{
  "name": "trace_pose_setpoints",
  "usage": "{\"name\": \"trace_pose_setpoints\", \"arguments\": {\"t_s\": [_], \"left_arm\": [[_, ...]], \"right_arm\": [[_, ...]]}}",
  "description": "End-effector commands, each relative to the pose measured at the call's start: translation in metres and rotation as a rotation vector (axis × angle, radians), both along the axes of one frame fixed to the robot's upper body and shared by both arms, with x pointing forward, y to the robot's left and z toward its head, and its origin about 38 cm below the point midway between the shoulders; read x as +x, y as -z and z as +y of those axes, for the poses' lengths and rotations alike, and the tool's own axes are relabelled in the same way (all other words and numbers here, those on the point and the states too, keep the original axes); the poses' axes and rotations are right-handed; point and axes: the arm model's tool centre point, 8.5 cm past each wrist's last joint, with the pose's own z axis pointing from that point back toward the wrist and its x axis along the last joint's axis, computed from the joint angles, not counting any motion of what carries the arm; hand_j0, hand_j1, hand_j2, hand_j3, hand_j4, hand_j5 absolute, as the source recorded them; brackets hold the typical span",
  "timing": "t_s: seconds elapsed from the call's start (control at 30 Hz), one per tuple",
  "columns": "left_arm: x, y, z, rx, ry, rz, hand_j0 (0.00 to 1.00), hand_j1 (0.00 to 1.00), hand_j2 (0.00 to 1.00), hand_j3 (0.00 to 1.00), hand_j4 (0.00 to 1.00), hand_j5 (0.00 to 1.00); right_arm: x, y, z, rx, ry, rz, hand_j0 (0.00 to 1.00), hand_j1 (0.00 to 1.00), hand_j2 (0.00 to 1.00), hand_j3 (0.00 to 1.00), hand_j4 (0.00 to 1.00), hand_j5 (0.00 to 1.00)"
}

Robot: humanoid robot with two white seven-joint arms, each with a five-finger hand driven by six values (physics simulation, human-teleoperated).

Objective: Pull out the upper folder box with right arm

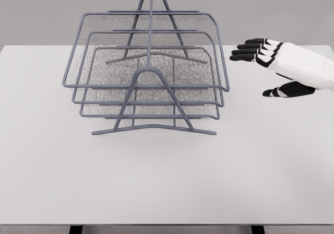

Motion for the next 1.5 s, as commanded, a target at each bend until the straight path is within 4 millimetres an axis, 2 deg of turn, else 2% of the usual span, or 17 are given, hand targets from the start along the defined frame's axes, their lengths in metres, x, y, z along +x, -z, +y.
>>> {"name": "trace_pose_setpoints", "arguments": {"t_s": [0.0,0.1,0.17,0.23,0.3,0.33,0.4,0.47,0.5,0.6,0.63,0.7,0.9,1.0,1.1,1.27,1.47], "left_arm": [[0.000,0.000,0.000,0.000,-0.001,0.001,1.00,1.00,1.00,1.00,1.00,1.00],[0.000,0.000,0.000,0.000,-0.001,-0.001,1.00,1.00,1.00,1.00,1.00,1.00],[0.000,0.000,0.000,0.000,-0.001,-0.001,1.00,1.00,1.00,1.00,1.00,1.00],[0.000,0.000,0.000,0.000,-0.001,-0.001,1.00,1.00,1.00,1.00,1.00,1.00],[0.001,0.000,0.000,0.000,-0.001,-0.002,1.00,1.00,1.00,1.00,1.00,1.00],[0.000,0.000,0.000,0.000,-0.001,-0.001,1.00,1.00,1.00,1.00,1.00,1.00],[0.000,0.000,0.000,0.000,-0.001,-0.001,1.00,1.00,1.00,1.00,1.00,1.00],[0.000,0.000,0.000,0.000,-0.001,-0.001,1.00,1.00,1.00,1.00,1.00,1.00],[0.000,0.000,0.000,0.000,-0.001,0.001,1.00,1.00,1.00,1.00,1.00,1.00],[0.000,0.000,0.000,0.000,-0.001,0.001,1.00,1.00,1.00,1.00,1.00,1.00],[0.000,0.000,0.000,0.000,-0.001,-0.001,1.00,1.00,1.00,1.00,1.00,1.00],[0.000,0.000,0.000,0.000,-0.001,-0.001,1.00,1.00,1.00,1.00,1.00,1.00],[0.000,0.000,0.000,0.000,-0.001,-0.001,1.00,1.00,1.00,1.00,1.00,1.00],[0.000,0.000,0.000,0.000,-0.001,-0.001,1.00,1.00,1.00,1.00,1.00,1.00],[0.000,0.000,0.000,0.000,-0.001,-0.001,1.00,1.00,1.00,1.00,1.00,1.00],[0.000,0.000,0.000,0.000,-0.001,0.001,1.00,1.00,1.00,1.00,1.00,1.00],[0.000,0.000,0.000,0.000,-0.001,-0.001,1.00,1.00,1.00,1.00,1.00,1.00]], "right_arm": [[0.000,0.007,0.000,-0.057,-0.009,0.041,1.00,1.00,1.00,1.00,1.00,1.00],[0.002,0.007,-0.001,-0.068,-0.002,0.036,1.00,1.00,1.00,1.00,1.00,1.00],[0.024,0.001,-0.028,-0.088,0.097,0.026,1.00,1.00,1.00,1.00,1.00,1.00],[0.041,0.010,-0.036,-0.122,0.130,0.080,1.00,1.00,1.00,1.00,1.00,1.00],[0.063,0.018,-0.025,-0.166,0.119,0.112,1.00,1.00,1.00,1.00,1.00,1.00],[0.067,0.024,-0.019,-0.166,0.109,0.127,1.00,1.00,1.00,1.00,1.00,1.00],[0.071,0.030,-0.021,-0.180,0.125,0.137,1.00,1.00,1.00,1.00,1.00,1.00],[0.077,0.047,-0.011,-0.184,0.121,0.160,1.00,1.00,1.00,1.00,1.00,1.00],[0.082,0.034,-0.009,-0.185,0.121,0.128,1.00,1.00,1.00,1.00,1.00,1.00],[0.088,0.020,0.001,-0.185,0.102,0.093,1.00,1.00,1.00,1.00,1.00,1.00],[0.091,0.019,0.007,-0.174,0.094,0.088,1.00,1.00,1.00,1.00,1.00,1.00],[0.097,0.031,0.024,-0.201,0.084,0.078,1.00,1.00,1.00,1.00,1.00,1.00],[0.095,0.028,0.029,-0.213,0.073,0.061,1.00,1.00,1.00,1.00,1.00,1.00],[0.099,0.016,0.038,-0.198,0.060,0.032,1.00,1.00,1.00,1.00,1.00,1.00],[0.099,0.032,0.055,-0.226,0.027,0.051,1.00,1.00,1.00,1.00,1.00,1.00],[0.098,0.046,0.058,-0.267,0.023,0.067,1.00,1.00,1.00,1.00,1.00,1.00],[0.094,0.055,0.051,-0.277,0.033,0.088,1.00,1.00,1.00,1.00,1.00,1.00]]}}
